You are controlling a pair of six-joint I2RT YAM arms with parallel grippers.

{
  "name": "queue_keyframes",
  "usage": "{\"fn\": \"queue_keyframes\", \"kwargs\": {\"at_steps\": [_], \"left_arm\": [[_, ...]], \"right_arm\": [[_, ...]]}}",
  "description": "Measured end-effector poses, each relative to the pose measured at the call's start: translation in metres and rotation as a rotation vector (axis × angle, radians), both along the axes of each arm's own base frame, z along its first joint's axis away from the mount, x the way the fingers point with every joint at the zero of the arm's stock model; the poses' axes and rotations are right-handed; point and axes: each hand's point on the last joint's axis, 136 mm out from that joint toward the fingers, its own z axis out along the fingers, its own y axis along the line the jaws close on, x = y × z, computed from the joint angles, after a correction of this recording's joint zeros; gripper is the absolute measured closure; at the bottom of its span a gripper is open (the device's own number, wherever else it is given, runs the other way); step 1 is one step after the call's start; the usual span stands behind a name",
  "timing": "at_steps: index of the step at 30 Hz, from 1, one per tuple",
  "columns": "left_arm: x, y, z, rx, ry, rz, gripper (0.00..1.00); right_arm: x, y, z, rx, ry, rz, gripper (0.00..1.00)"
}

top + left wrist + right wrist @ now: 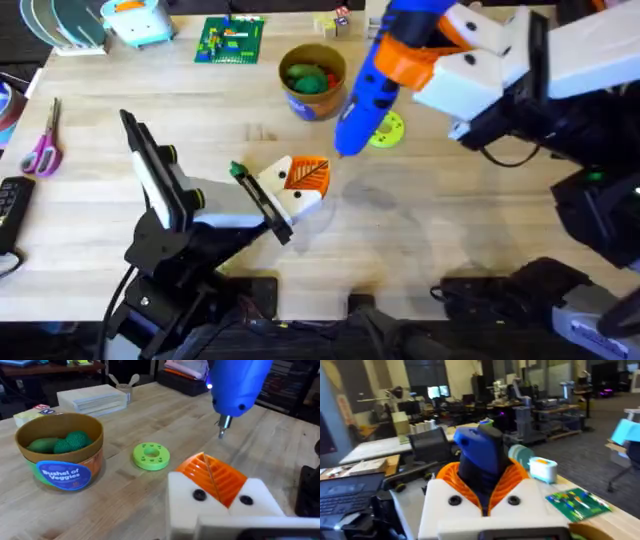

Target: Pick up the gripper from the table and insert it into the empty holder that is missing its gripper. Then pick up a screw, insert it into the mounting hole, and use the screwdriver to tighten it. Finally, clean up the table by picking up the vegetable and placing it into the bucket.

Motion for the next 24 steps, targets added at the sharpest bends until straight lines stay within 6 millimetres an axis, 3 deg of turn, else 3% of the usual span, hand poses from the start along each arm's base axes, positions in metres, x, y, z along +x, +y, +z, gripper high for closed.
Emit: {"fn": "queue_keyframes", "kwargs": {"at_steps": [8, 16, 24], "left_arm": [[0.000, 0.000, 0.000, 0.000, 0.000, 0.000, 0.995], [0.000, 0.000, 0.000, 0.000, 0.000, 0.000, 0.995], [0.000, 0.000, 0.000, 0.000, 0.000, 0.000, 0.995]], "right_arm": [[-0.015, 0.031, -0.003, 0.013, 0.041, 0.122, 0.979], [-0.018, 0.050, 0.022, 0.032, 0.017, 0.181, 0.979], [-0.012, 0.079, 0.007, 0.003, 0.023, 0.229, 0.979]]}}
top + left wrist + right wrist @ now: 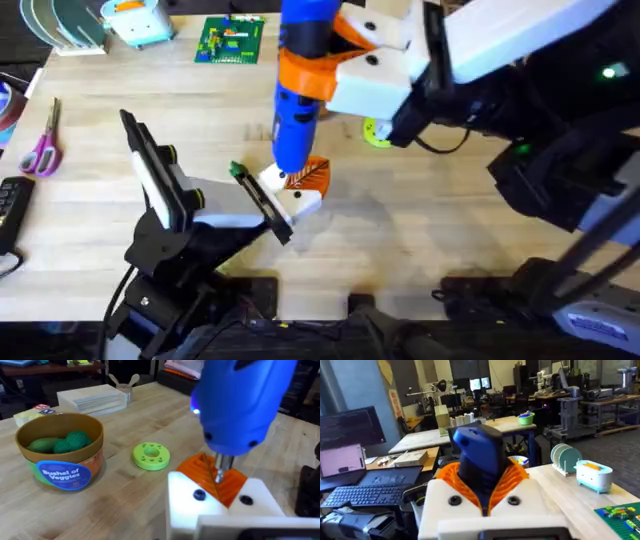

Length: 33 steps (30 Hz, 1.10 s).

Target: Pick up the gripper from the table and insert it into the empty holder that is missing its gripper. Then pick up a screw, insert it into the mounting hole, and use the screwdriver to tighten it. Finally, clean up the table by picking up the vegetable and placing it into the bucket.

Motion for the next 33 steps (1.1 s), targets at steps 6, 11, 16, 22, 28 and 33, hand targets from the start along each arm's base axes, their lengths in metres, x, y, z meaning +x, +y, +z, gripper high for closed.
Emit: {"fn": "queue_keyframes", "kwargs": {"at_steps": [6, 11, 16, 22, 28, 33], "left_arm": [[0.000, 0.000, 0.000, 0.000, 0.000, 0.000, 0.995], [0.000, 0.000, 0.000, 0.000, 0.000, 0.000, 0.995], [0.000, 0.000, 0.000, 0.000, 0.000, 0.000, 0.995], [0.000, 0.000, 0.000, 0.000, 0.000, 0.000, 0.995], [0.000, 0.000, 0.000, 0.000, 0.000, 0.000, 0.995], [0.000, 0.000, 0.000, 0.000, 0.000, 0.000, 0.995]], "right_arm": [[0.005, 0.006, 0.005, 0.003, -0.024, -0.001, 0.979], [0.006, 0.007, 0.004, 0.002, -0.026, -0.001, 0.979], [0.009, 0.009, -0.001, -0.008, -0.015, -0.001, 0.979], [0.009, 0.010, -0.002, -0.010, -0.015, -0.002, 0.979], [0.005, 0.012, -0.002, -0.012, -0.013, 0.011, 0.979], [0.004, 0.013, -0.003, -0.015, -0.013, 0.014, 0.979]]}}
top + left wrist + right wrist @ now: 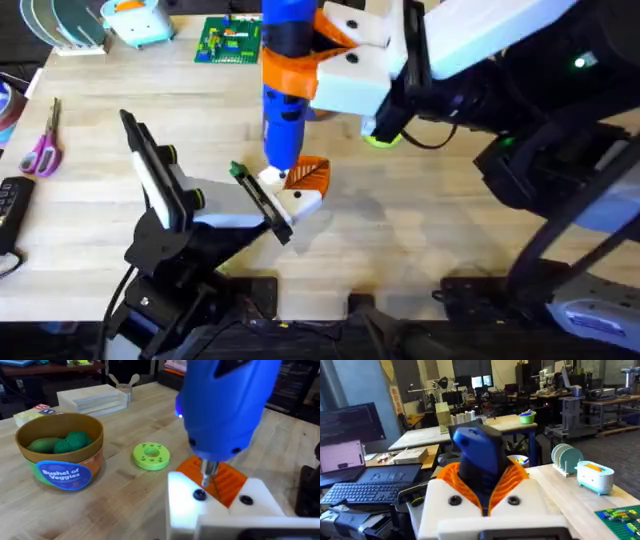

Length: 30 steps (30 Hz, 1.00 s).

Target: Pick up the gripper from the table and insert it into the empty holder that is missing its gripper. Then pick up a screw, insert it into the mounting hole, and use the screwdriver to tighten it. Finally, clean up the table by picking up the vegetable and placing it into the bucket.

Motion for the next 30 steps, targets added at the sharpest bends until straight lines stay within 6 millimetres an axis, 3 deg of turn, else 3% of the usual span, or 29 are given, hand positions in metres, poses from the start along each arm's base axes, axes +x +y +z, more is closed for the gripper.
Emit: {"fn": "queue_keyframes", "kwargs": {"at_steps": [18, 30], "left_arm": [[0.000, 0.000, 0.000, 0.000, 0.000, 0.000, 0.995], [0.000, 0.000, 0.000, 0.000, 0.001, 0.000, 0.995]], "right_arm": [[0.000, 0.000, 0.000, -0.003, -0.015, -0.004, 0.979], [0.010, 0.007, -0.012, -0.025, 0.019, -0.016, 0.979]]}}
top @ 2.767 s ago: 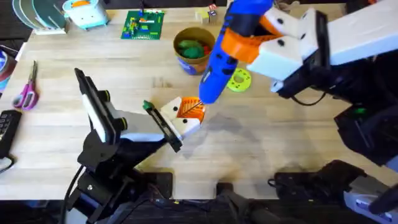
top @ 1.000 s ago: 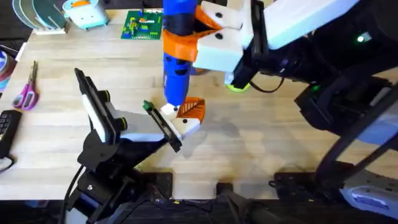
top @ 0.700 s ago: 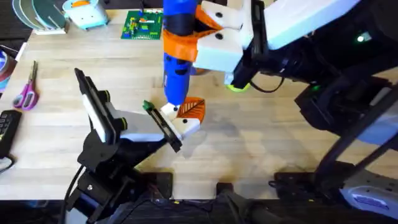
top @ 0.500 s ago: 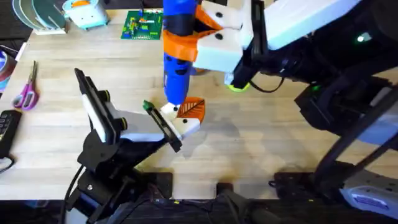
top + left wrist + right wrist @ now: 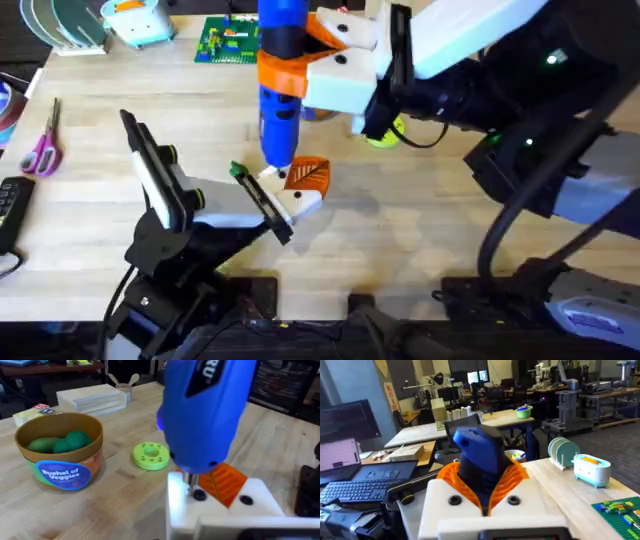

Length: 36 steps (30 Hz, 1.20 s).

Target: Pick up the gripper from the table and insert it into the empty holder that is missing its gripper. Then pick up a screw, insert it into the mounting hole, and use the screwdriver to tighten it. Finally, clean up the table by picking up the vegetable and placing it into the bucket.

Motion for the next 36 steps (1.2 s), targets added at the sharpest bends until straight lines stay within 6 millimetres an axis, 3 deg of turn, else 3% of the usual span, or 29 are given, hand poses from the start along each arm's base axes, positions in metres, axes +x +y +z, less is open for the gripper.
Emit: {"fn": "queue_keyframes", "kwargs": {"at_steps": [21, 36], "left_arm": [[0.000, 0.000, 0.000, 0.000, 0.000, 0.000, 0.995], [0.000, 0.000, 0.000, 0.000, 0.000, 0.000, 0.995]], "right_arm": [[-0.008, -0.006, 0.020, 0.054, -0.063, 0.004, 0.979], [-0.008, -0.003, 0.009, 0.021, 0.009, 0.032, 0.979]]}}
